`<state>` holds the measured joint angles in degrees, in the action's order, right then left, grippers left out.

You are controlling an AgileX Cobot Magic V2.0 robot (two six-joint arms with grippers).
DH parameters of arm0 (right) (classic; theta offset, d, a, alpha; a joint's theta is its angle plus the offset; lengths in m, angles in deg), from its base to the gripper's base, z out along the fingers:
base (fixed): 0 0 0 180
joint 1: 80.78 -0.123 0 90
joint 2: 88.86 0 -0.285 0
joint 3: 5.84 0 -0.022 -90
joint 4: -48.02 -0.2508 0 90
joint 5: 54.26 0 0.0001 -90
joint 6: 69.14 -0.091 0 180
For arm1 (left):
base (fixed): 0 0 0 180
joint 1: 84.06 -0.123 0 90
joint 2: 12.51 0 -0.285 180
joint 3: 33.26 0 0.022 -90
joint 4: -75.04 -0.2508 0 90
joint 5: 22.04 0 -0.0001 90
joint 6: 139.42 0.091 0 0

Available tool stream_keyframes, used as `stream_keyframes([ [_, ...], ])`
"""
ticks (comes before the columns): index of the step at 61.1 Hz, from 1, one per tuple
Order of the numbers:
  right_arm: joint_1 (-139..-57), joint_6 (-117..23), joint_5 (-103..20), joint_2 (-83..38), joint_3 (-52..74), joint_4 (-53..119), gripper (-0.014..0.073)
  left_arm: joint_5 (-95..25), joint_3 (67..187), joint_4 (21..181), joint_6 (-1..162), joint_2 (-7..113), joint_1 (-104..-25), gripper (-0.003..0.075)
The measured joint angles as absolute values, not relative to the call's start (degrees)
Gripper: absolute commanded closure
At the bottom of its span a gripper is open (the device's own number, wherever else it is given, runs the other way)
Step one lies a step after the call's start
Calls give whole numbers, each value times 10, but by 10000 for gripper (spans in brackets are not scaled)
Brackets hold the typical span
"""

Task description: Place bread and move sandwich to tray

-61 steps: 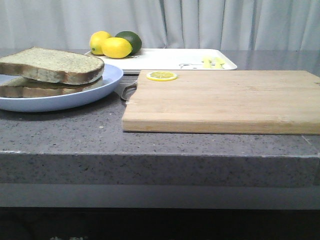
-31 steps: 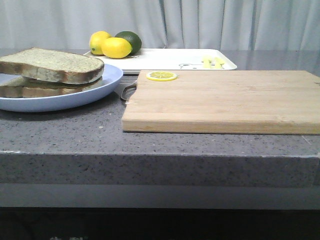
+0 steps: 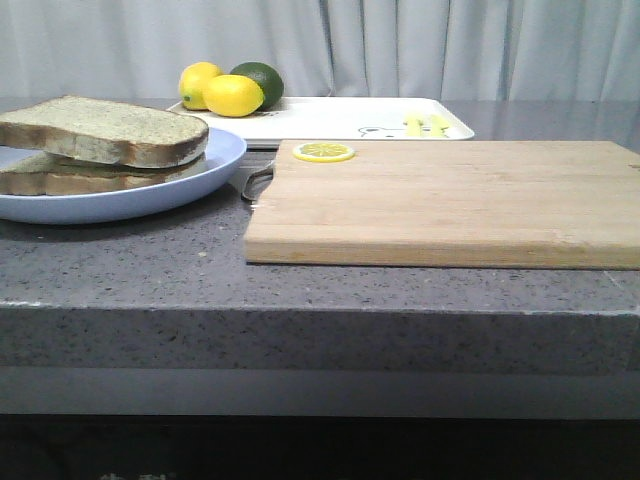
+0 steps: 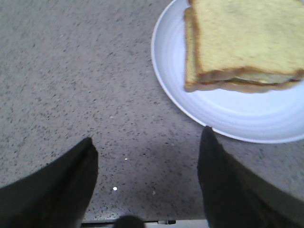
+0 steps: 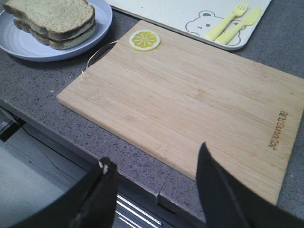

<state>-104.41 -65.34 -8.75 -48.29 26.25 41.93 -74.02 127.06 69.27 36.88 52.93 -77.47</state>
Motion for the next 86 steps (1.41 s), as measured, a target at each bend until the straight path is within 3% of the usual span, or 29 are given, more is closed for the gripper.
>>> stream_keyframes([
  [14, -1044, -653, -87, -484, 263, 419, 192, -767, 1342, 908, 509, 664, -912, 281],
  [23, -1044, -653, -87, -484, 263, 419, 192, -770, 1370, 1030, 585, 733, -955, 281],
  [55, -1044, -653, -87, -484, 263, 419, 192, -742, 1398, 1124, 622, 883, -962, 284],
  [77, -1044, -653, -87, -484, 263, 419, 192, -721, 1399, 1132, 632, 920, -949, 400],
  [86, -1044, -653, -87, -484, 263, 419, 192, -720, 1399, 1133, 633, 922, -945, 491],
])
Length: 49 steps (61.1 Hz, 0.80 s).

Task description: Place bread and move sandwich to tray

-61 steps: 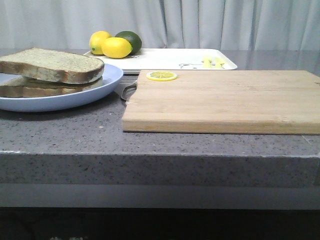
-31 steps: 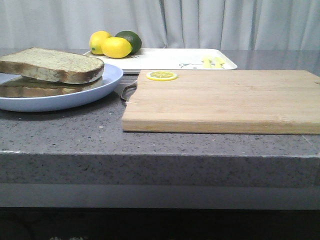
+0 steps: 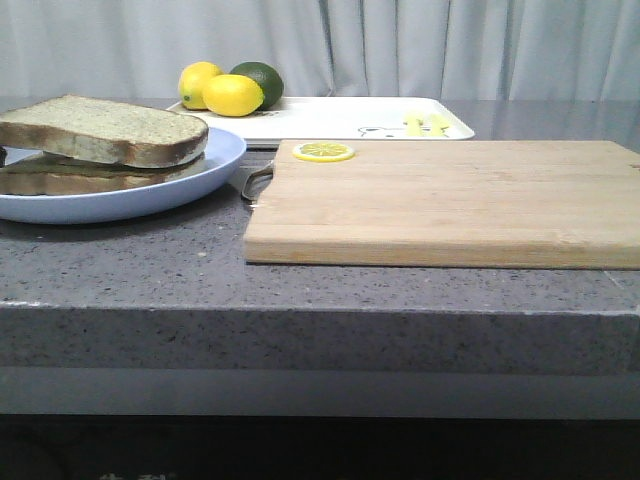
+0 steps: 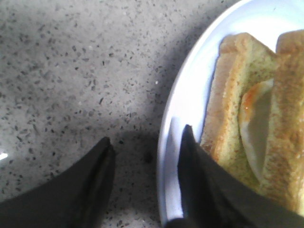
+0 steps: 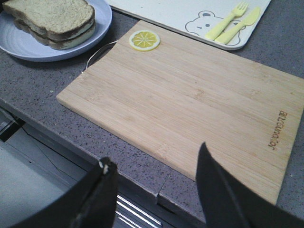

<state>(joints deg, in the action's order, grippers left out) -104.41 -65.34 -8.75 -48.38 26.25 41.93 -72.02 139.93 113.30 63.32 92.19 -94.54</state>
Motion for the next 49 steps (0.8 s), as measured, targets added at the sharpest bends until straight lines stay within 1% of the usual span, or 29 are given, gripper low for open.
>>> stream_keyframes([
  [12, -1044, -653, -87, -484, 263, 419, 192, -720, 1399, 1133, 634, 926, -944, 613],
  [28, -1044, -653, -87, -484, 263, 419, 192, -725, 1400, 1141, 634, 927, -941, 738],
  [39, -1044, -653, -87, -484, 263, 419, 192, -730, 1404, 1148, 635, 928, -941, 738],
  [49, -1044, -653, -87, -484, 263, 419, 192, -757, 1447, 1151, 640, 931, -938, 738],
])
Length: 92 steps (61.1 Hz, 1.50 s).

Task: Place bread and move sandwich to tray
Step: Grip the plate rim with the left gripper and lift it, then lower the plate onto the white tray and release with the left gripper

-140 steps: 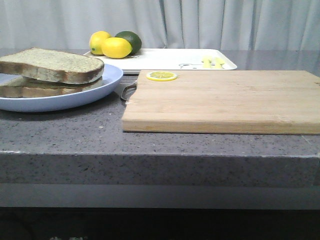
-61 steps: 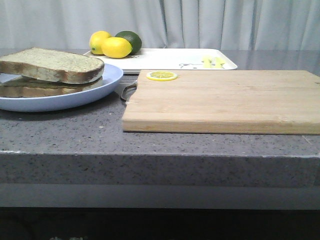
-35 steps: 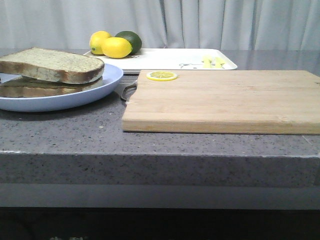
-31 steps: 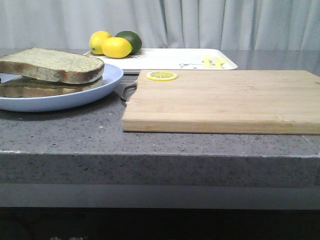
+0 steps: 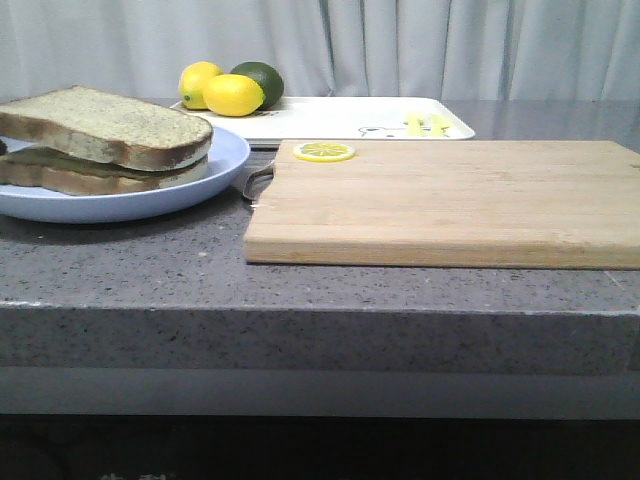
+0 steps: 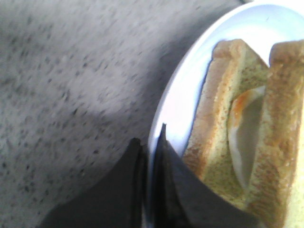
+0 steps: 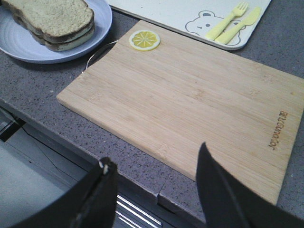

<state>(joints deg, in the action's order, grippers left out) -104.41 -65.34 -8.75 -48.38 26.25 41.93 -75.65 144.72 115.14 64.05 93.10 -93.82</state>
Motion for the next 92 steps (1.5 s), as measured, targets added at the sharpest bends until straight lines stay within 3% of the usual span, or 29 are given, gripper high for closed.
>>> stream_keyframes([
  [25, -1044, -653, -87, -484, 263, 419, 192, -771, 1612, 1164, 585, 986, -878, 738],
  [60, -1044, -653, -86, -484, 263, 419, 192, -786, 1860, 1110, 379, 1203, -833, 729],
  [66, -1044, -653, -86, -484, 263, 419, 192, -792, 1894, 1113, 369, 1229, -833, 671],
  [80, -1044, -653, -86, -484, 263, 419, 192, -789, 1927, 1127, 360, 1238, -833, 349],
  [92, -1044, -653, -86, -484, 263, 419, 192, -789, 1927, 1131, 365, 1238, -834, 321],
])
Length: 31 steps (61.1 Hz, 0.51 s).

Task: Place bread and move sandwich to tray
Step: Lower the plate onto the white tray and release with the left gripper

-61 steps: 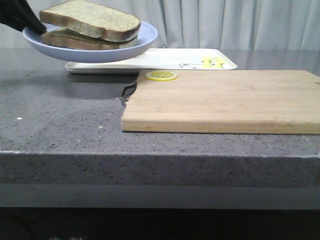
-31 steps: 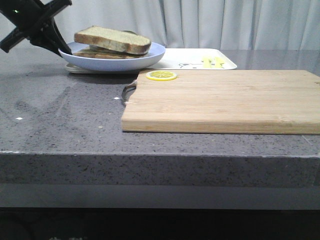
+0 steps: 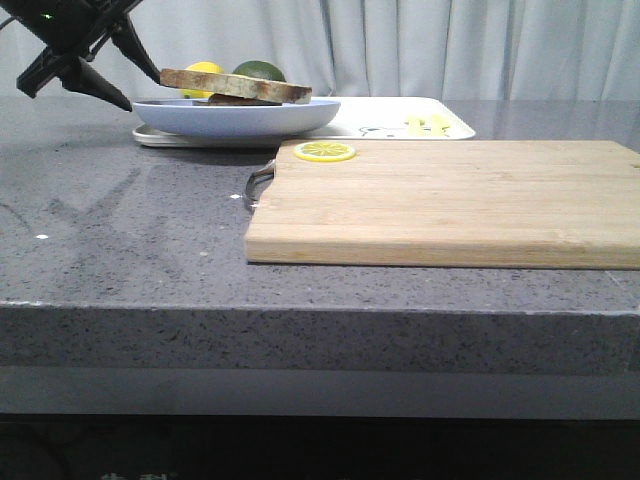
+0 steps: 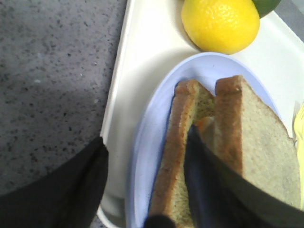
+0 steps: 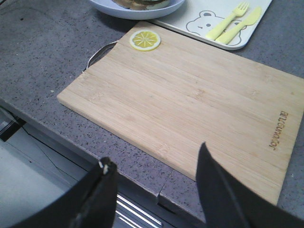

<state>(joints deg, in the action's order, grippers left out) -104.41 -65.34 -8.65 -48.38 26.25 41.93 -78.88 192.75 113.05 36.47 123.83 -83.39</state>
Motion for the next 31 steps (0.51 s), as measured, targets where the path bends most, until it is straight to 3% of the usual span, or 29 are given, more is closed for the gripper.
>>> stream_keyframes([
  [20, -1044, -653, -86, -484, 263, 419, 192, -808, 1925, 1124, 463, 1134, -836, 337],
  [31, -1044, -653, -86, -484, 263, 419, 192, -789, 1850, 1102, 491, 1016, -836, 352],
])
